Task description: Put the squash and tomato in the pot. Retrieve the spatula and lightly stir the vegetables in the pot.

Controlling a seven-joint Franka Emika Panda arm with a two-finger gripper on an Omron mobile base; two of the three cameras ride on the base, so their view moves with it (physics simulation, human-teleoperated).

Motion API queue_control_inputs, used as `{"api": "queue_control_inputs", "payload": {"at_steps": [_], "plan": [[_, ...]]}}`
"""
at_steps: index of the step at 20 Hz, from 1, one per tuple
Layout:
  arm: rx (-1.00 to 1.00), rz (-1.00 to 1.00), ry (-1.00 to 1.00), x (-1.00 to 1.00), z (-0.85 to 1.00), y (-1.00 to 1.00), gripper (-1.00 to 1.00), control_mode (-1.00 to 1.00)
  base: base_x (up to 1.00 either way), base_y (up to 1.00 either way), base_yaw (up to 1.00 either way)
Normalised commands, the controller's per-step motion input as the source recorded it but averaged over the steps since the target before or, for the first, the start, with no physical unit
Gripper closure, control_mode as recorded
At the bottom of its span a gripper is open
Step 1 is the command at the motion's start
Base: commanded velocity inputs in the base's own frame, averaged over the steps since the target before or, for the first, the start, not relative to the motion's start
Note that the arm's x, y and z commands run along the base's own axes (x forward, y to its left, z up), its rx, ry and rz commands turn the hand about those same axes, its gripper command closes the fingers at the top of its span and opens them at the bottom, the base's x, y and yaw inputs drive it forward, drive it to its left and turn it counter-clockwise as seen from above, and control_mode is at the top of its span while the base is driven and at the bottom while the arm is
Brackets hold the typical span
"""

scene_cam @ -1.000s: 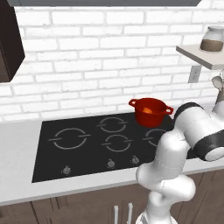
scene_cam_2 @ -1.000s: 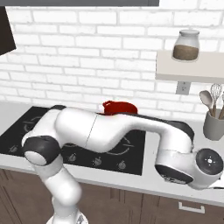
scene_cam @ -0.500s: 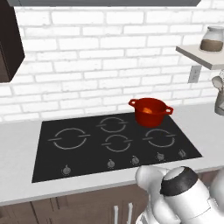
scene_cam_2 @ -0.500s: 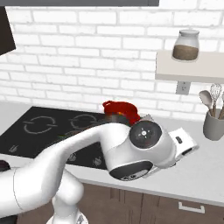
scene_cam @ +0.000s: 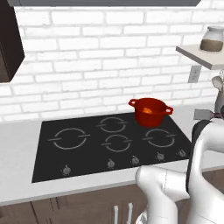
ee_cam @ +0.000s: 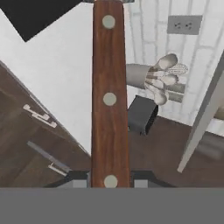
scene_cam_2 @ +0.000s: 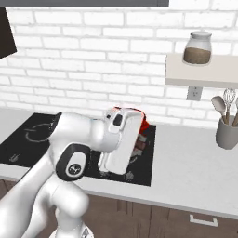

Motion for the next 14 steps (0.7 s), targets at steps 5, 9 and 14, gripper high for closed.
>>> {"api": "queue_control_inputs", "payload": {"at_steps": [5,9,14], "plan": [[-0.39,0.07,0.41,0.68,0.94,0.48,1.00,-1.00,0.00,0.00,0.00],[-0.28,0.07,0.41,0.73,0.85,0.54,1.00,-1.00,0.00,0.00,0.00],[-0.29,0.05,0.39,0.42,0.86,0.80,1.00,-1.00,0.00,0.00,0.00]]}}
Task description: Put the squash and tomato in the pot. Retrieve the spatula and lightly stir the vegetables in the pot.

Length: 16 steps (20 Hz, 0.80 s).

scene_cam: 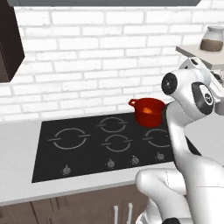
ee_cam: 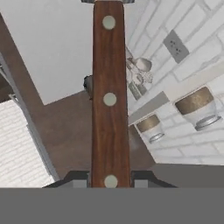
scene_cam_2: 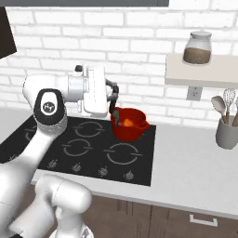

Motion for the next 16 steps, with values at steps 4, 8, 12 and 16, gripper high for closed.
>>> {"api": "queue_control_inputs", "payload": {"at_steps": [4,8,12,16], "plan": [[-0.20,0.07,0.33,0.74,0.10,0.61,1.00,-1.00,0.00,0.00,0.00],[-0.14,0.12,0.27,0.94,-0.09,0.30,1.00,-1.00,0.00,0.00,0.00],[-0.06,0.20,0.30,1.00,-0.36,0.00,1.00,-1.00,0.00,0.00,0.00],[-0.06,0.21,0.20,0.83,-0.44,0.02,1.00,-1.00,0.00,0.00,0.00]]}}
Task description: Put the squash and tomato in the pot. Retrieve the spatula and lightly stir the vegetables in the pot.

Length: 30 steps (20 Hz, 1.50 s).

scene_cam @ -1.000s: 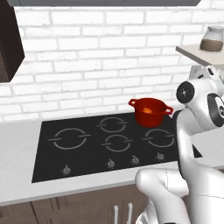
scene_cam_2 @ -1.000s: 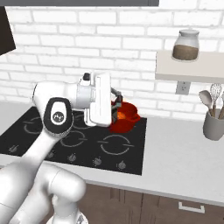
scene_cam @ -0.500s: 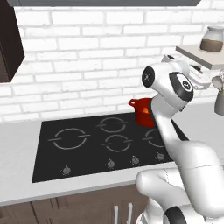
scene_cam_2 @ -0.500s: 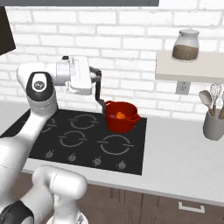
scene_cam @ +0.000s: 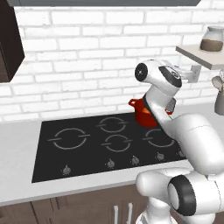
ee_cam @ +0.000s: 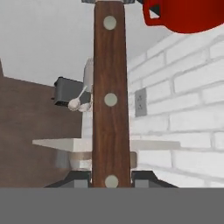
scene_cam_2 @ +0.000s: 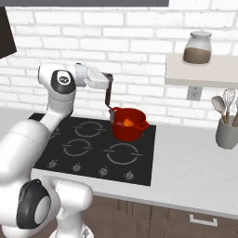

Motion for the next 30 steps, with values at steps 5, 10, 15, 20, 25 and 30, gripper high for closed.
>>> {"api": "queue_control_inputs", "payload": {"at_steps": [5,10,15,20,25,30], "plan": [[-0.04,0.15,0.03,0.66,-0.15,0.01,1.00,-1.00,0.00,0.00,0.00],[-0.02,0.16,0.05,0.45,-0.29,0.02,1.00,-1.00,0.00,0.00,0.00],[0.00,0.15,0.03,0.12,-0.34,0.02,1.00,-1.00,0.00,0.00,0.00],[0.00,0.08,0.00,0.17,-0.03,0.00,1.00,-1.00,0.00,0.00,0.00],[0.00,0.08,0.03,0.19,-0.03,0.14,1.00,-1.00,0.00,0.00,0.00],[0.00,0.08,0.01,0.14,-0.12,0.21,1.00,-1.00,0.00,0.00,0.00]]}}
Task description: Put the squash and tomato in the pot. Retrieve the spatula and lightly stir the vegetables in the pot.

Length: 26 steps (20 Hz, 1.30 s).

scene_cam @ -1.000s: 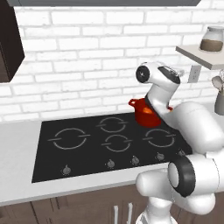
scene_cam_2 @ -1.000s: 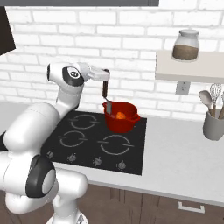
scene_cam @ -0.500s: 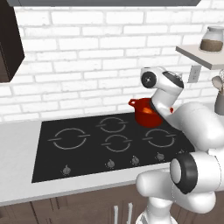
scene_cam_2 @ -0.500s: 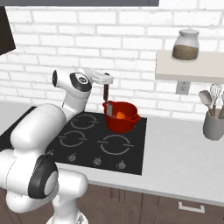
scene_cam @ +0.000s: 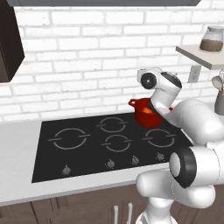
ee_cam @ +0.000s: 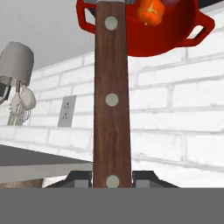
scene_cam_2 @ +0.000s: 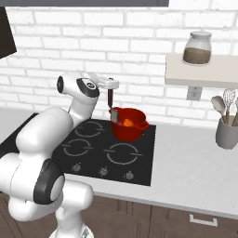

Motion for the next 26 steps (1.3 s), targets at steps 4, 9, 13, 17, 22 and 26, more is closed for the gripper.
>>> {"api": "queue_control_inputs", "payload": {"at_steps": [4,9,13,17,22,26], "plan": [[0.00,0.05,0.08,0.24,-0.37,0.09,1.00,-1.00,0.00,0.00,0.00],[0.00,0.00,0.04,0.27,-0.33,0.00,1.00,-1.00,0.00,0.00,0.00],[0.00,0.01,0.00,0.38,-0.21,0.00,1.00,-1.00,0.00,0.00,0.00],[0.00,0.00,0.00,0.29,0.09,-0.02,1.00,-1.00,0.00,0.00,0.00],[0.02,0.00,0.02,0.03,0.22,-0.03,1.00,-1.00,0.00,0.00,0.00],[0.00,0.01,0.01,0.50,-0.18,-0.05,1.00,-1.00,0.00,0.00,0.00]]}}
